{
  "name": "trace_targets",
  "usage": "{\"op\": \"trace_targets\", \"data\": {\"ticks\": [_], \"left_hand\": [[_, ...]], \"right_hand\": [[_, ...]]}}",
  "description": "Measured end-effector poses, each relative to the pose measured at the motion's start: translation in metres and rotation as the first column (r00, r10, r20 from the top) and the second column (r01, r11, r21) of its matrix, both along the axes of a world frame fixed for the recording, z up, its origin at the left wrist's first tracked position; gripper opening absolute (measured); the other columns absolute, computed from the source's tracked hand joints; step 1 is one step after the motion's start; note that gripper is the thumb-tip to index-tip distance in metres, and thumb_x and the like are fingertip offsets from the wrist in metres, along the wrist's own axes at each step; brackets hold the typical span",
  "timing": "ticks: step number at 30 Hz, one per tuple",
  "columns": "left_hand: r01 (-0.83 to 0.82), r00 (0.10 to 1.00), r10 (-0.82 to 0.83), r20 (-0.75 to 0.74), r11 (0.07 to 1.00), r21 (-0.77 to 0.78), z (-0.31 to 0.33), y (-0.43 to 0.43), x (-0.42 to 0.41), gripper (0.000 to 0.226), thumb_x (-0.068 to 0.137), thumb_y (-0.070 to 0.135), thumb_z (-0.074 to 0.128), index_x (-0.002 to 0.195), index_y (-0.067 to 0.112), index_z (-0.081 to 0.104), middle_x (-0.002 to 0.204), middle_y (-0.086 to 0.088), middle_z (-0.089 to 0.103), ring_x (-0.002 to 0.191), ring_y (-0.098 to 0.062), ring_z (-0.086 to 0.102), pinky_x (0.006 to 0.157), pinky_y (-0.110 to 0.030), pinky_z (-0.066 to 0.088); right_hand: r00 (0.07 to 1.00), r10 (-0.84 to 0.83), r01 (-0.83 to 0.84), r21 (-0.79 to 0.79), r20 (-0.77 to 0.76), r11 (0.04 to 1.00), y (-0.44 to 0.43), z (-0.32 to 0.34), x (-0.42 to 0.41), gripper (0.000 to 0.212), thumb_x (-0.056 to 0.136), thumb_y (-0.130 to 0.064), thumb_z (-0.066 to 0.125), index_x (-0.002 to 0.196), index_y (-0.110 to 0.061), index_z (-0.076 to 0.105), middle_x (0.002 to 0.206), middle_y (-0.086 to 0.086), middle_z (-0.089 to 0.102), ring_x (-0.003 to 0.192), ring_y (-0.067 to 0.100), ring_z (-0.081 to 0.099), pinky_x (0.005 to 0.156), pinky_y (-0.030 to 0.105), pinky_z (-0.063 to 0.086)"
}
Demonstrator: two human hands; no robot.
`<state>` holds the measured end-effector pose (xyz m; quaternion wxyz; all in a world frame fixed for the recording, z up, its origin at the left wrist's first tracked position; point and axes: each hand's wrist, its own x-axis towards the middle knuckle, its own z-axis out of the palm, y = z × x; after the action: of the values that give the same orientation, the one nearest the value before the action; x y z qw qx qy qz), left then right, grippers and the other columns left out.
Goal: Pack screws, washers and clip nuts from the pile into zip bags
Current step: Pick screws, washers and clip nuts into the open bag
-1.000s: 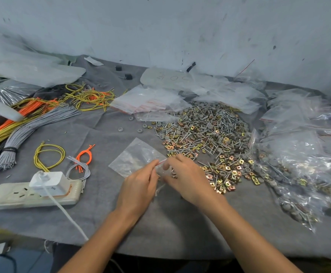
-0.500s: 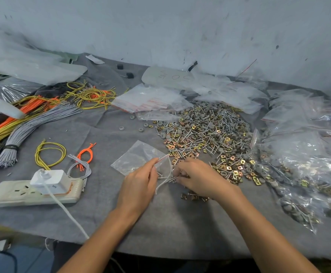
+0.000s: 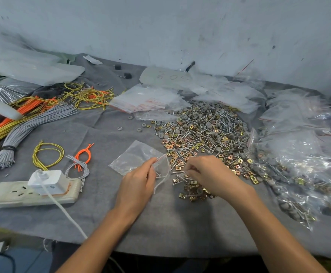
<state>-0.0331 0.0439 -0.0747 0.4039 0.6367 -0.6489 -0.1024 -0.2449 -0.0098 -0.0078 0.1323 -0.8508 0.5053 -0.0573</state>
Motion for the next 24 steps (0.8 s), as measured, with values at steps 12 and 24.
{"op": "trace_targets", "data": {"ticks": [12, 24], "left_hand": [[0.004, 0.999, -0.003, 0.052, 1.0, -0.023, -0.006, -0.003, 0.003, 0.037, 0.098, 0.03, 0.043, 0.129, 0.026, 0.063, 0.114, 0.001, 0.074, 0.1, -0.029, 0.068, 0.077, -0.04, 0.055], [-0.007, 1.0, 0.006, -0.007, 0.998, -0.057, -0.003, -0.002, 0.004, 0.034, 0.098, 0.025, 0.047, 0.125, 0.02, 0.067, 0.114, 0.0, 0.074, 0.099, -0.026, 0.067, 0.078, -0.037, 0.051]], "right_hand": [[0.958, 0.063, -0.067, 0.003, 0.279, 0.998, 0.011, 0.003, 0.047, 0.008, 0.094, -0.02, 0.065, 0.096, -0.027, 0.064, 0.094, -0.015, 0.068, 0.08, 0.0, 0.058, 0.074, 0.026, 0.045], [0.983, 0.147, -0.128, -0.167, 0.107, 0.978, 0.014, -0.015, 0.059, 0.011, 0.096, -0.034, 0.061, 0.104, -0.027, 0.064, 0.107, -0.007, 0.057, 0.101, 0.026, 0.06, 0.074, 0.036, 0.045]]}}
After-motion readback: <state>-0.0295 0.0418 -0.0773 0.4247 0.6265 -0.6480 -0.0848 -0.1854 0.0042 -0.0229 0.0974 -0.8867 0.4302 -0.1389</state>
